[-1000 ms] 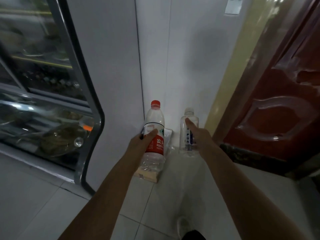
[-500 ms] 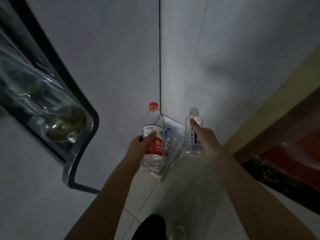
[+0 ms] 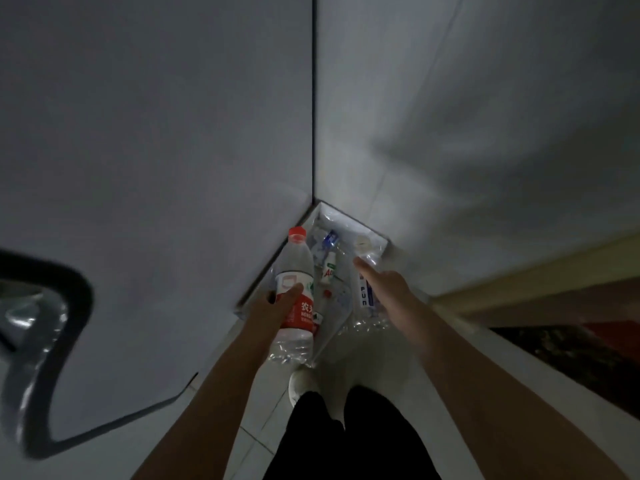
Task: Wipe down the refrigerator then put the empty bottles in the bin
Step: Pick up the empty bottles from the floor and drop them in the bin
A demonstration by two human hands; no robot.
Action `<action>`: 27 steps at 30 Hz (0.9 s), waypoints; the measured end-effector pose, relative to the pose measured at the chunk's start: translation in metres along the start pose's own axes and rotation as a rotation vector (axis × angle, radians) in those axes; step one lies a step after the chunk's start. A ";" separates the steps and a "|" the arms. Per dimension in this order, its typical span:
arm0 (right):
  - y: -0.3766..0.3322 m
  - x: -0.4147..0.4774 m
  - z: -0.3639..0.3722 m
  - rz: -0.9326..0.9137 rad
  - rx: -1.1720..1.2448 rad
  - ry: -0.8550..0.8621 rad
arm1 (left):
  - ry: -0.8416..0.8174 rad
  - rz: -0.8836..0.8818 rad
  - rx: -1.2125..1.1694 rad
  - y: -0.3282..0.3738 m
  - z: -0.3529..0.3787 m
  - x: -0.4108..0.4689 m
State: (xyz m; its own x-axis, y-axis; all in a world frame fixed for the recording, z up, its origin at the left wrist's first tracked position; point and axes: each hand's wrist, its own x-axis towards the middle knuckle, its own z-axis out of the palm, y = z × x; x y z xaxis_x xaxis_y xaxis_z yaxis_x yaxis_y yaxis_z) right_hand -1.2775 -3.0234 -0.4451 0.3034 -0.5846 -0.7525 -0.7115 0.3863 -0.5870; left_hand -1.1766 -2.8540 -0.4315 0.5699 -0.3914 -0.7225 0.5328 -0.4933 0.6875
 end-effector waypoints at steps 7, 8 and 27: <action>0.038 0.125 0.036 0.078 -0.136 -0.089 | 0.024 -0.180 -0.096 -0.064 0.032 0.120; 0.046 0.145 0.042 0.082 -0.152 -0.120 | 0.030 -0.204 -0.122 -0.076 0.035 0.138; 0.188 0.434 0.178 0.047 -0.457 -0.326 | 0.303 -0.507 -0.286 -0.316 0.044 0.397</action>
State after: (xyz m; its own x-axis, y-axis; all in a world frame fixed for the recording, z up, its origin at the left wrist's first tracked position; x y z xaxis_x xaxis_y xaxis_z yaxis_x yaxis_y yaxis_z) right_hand -1.1666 -3.0773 -0.9354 0.3936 -0.2954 -0.8705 -0.9091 0.0153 -0.4163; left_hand -1.1464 -2.8875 -0.9386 0.3327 0.0924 -0.9385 0.9035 -0.3164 0.2892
